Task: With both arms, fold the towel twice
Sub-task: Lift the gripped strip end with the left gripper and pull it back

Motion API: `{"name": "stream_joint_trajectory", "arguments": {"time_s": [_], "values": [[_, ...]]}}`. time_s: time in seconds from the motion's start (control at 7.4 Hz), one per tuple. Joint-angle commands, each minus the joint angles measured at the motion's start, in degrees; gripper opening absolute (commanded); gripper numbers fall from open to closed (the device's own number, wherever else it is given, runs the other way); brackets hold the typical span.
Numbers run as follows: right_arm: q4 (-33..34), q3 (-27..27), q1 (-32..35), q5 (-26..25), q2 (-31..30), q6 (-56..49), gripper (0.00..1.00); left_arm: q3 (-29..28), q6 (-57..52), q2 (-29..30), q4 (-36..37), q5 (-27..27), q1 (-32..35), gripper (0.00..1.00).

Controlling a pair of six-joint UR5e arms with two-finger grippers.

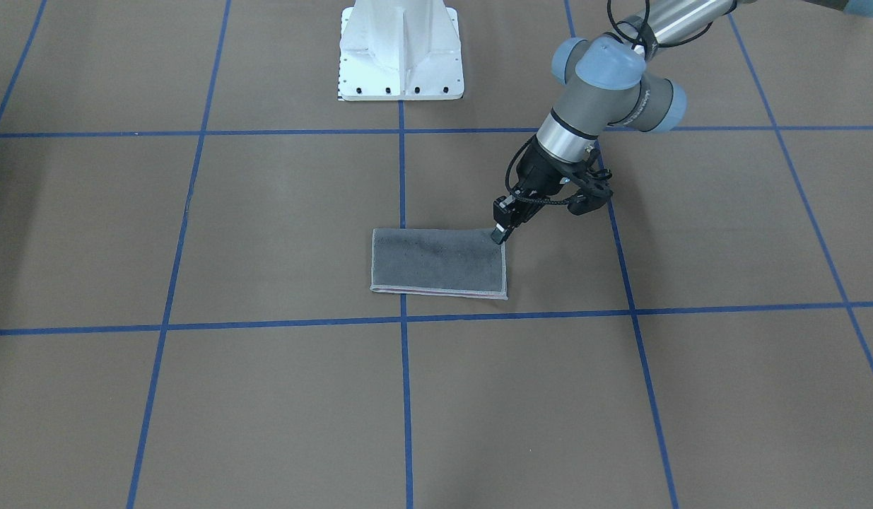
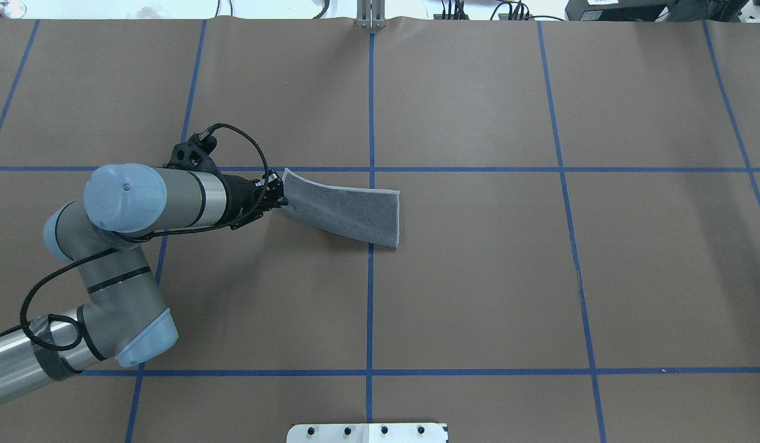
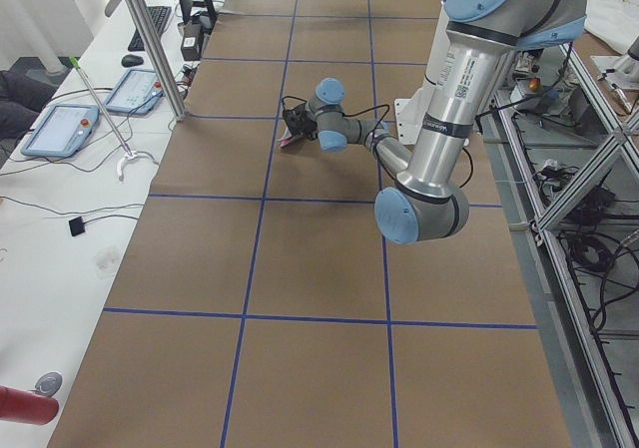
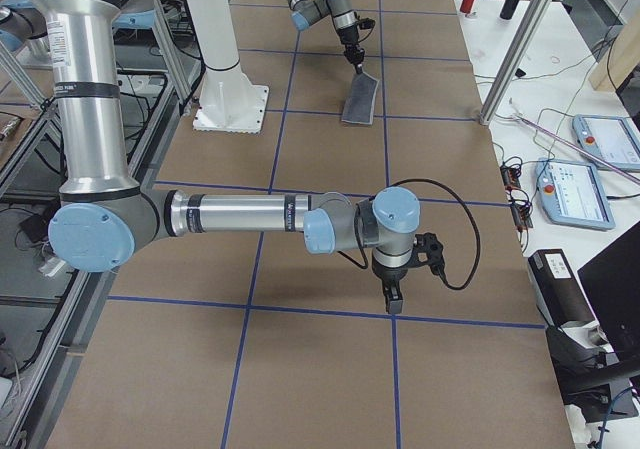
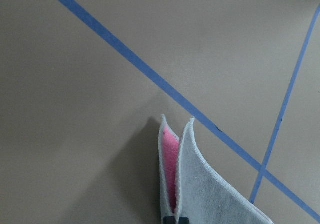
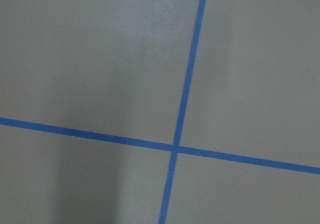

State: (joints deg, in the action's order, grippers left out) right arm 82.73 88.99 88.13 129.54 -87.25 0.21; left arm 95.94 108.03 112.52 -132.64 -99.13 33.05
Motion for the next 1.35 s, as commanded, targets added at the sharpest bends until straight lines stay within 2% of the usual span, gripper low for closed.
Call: {"name": "stream_joint_trajectory", "arguments": {"time_s": [0.0, 0.54, 1.22], "values": [[-0.02, 0.31, 0.9, 0.01, -0.99, -0.3, 1.0, 1.34, -4.02, -2.46, -0.25, -0.18, 0.34, 0.0], [-0.46, 0.31, 0.9, 0.01, -1.34, -0.3, 1.0, 7.05, -4.93, -8.97, -0.25, -0.1, 1.31, 0.0], [-0.11, 1.45, 0.9, 1.5, -1.52, -0.21, 1.0, 6.98, -4.76, -5.58, 0.8, 0.6, -0.61, 0.0]]}}
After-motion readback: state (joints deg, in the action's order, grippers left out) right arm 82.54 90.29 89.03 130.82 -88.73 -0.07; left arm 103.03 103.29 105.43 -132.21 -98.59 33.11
